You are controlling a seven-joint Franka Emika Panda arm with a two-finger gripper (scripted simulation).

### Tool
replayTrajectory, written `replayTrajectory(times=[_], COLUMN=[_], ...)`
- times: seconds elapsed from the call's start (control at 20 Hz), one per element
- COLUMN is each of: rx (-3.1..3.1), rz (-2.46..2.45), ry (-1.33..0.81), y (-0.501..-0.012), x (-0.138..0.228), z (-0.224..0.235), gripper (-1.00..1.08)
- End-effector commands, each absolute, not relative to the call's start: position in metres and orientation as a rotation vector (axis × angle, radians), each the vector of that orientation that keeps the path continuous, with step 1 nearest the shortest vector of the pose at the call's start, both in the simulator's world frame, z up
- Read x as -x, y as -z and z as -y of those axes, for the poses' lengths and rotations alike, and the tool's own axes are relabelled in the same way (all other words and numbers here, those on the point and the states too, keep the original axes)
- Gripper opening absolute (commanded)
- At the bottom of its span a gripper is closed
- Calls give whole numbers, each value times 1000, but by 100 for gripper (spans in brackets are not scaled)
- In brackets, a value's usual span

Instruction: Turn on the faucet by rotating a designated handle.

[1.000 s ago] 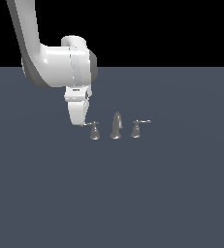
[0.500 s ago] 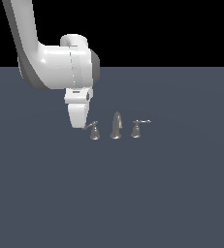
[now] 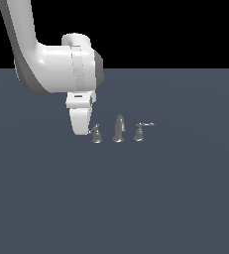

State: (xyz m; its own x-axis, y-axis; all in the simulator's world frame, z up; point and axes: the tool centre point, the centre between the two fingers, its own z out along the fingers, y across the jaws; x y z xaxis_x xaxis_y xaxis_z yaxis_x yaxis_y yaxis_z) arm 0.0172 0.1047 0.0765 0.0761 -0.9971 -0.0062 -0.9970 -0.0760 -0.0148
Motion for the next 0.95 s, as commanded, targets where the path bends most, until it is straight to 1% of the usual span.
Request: replayTrajectory(times=[0.0,0.35,0.4,0.85,0.9], rx=[2287,2296,2322,2296,2296], rz=[-2143,-2144,-2104,-2144,-2144], ry=[7,0,-8,0,0], y=[-76,-77,-76,-77,-77], x=[-11,4,4,-14,-14], z=[-88,-67,-90,-27,-27], gripper=[-100,-100,-100,-100,-100])
